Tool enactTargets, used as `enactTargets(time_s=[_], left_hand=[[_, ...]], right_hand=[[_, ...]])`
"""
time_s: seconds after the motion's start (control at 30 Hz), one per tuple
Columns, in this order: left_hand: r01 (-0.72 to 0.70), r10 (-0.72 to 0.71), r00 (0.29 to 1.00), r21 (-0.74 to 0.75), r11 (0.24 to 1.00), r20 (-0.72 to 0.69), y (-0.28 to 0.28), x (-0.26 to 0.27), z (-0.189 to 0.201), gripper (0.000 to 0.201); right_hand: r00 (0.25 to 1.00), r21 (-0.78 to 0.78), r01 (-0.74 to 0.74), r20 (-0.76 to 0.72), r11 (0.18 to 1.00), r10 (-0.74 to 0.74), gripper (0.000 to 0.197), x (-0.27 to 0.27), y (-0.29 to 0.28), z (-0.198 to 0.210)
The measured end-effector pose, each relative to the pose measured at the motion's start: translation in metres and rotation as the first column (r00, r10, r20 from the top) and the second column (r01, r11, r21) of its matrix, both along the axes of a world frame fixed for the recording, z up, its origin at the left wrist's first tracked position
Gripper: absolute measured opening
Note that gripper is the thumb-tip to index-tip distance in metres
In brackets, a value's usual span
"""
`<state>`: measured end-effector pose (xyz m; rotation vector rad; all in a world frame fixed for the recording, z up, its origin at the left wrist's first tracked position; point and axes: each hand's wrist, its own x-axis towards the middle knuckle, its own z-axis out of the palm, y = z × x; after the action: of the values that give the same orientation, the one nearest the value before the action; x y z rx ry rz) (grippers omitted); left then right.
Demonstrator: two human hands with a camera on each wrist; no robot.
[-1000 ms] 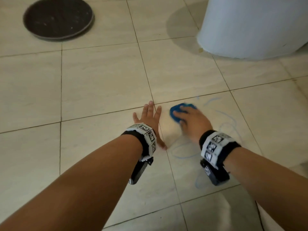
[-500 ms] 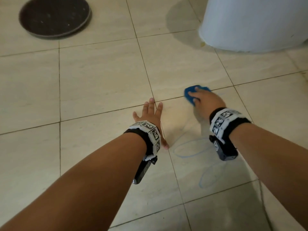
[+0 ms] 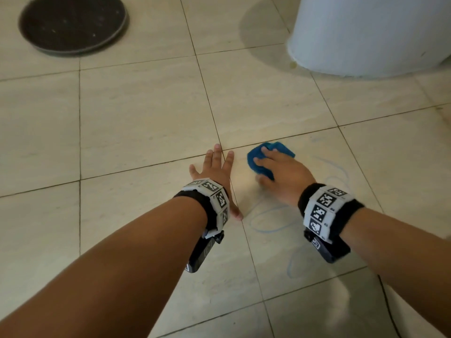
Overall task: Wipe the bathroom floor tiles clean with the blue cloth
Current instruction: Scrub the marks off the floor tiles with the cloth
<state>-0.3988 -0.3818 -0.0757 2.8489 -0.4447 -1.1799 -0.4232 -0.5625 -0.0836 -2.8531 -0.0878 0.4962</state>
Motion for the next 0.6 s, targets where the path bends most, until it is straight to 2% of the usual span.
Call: enactTargets(time_s=[0.03, 0.07, 0.17, 0.2, 0.23, 0.33, 0.37, 0.43, 0.47, 0.5, 0.53, 0.6], left_hand=[[0.003, -0.003, 1.000, 0.002, 1.000, 0.000, 0.000, 0.001, 0.000, 0.154], [0.003, -0.003, 1.000, 0.001, 1.000, -0.003, 0.000, 0.000, 0.000, 0.154], [0.007, -0.007, 1.000, 0.003, 1.000, 0.004, 0.000, 0.000, 0.002, 0.154], [0.010, -0.010, 1.000, 0.005, 1.000, 0.003, 0.000, -0.001, 0.003, 0.154], [0.013, -0.013, 1.000, 0.010, 1.000, 0.004, 0.000, -0.001, 0.002, 0.154], [0.021, -0.022, 1.000, 0.025, 0.999, 0.010, 0.000, 0.000, 0.002, 0.155], [0.022, -0.022, 1.000, 0.024, 0.999, 0.008, 0.000, 0.000, 0.002, 0.155], [0.021, -0.021, 1.000, 0.018, 1.000, 0.012, 0.001, -0.001, 0.004, 0.153], [0.020, -0.021, 1.000, 0.015, 1.000, 0.014, 0.001, -0.002, 0.006, 0.151], [0.020, -0.020, 1.000, 0.010, 1.000, 0.016, 0.002, -0.003, 0.007, 0.149], [0.023, -0.023, 1.000, 0.005, 1.000, 0.019, 0.003, -0.004, 0.007, 0.147], [0.040, -0.040, 0.999, 0.003, 0.999, 0.026, 0.006, -0.009, 0.005, 0.145]], right_hand=[[0.999, 0.020, -0.033, 0.021, 0.999, 0.033, 0.047, 0.002, -0.003, 0.002], [0.999, 0.019, 0.005, 0.038, 1.000, -0.005, 0.044, 0.010, -0.011, 0.004], [0.953, 0.048, 0.292, 0.071, 0.955, -0.295, 0.034, 0.022, -0.027, 0.013], [0.954, 0.052, 0.287, 0.080, 0.956, -0.291, 0.029, 0.016, -0.019, 0.015], [0.972, 0.060, 0.210, 0.094, 0.976, -0.215, 0.025, 0.007, -0.007, 0.016], [0.995, 0.091, -0.089, 0.051, 0.992, 0.085, 0.016, -0.021, 0.018, 0.008], [0.996, 0.077, -0.079, 0.053, 0.994, 0.075, 0.015, -0.019, 0.013, 0.008], [0.984, 0.104, 0.138, 0.099, 0.985, -0.148, 0.014, -0.011, -0.005, 0.012], [0.955, 0.136, 0.257, 0.117, 0.957, -0.273, 0.015, -0.009, -0.010, 0.013], [0.935, 0.150, 0.310, 0.131, 0.939, -0.330, 0.019, -0.012, -0.009, 0.014], [0.945, 0.155, 0.282, 0.127, 0.947, -0.302, 0.027, -0.019, -0.003, 0.014], [0.995, 0.163, 0.050, 0.082, 0.985, -0.064, 0.044, -0.037, 0.016, 0.011]])
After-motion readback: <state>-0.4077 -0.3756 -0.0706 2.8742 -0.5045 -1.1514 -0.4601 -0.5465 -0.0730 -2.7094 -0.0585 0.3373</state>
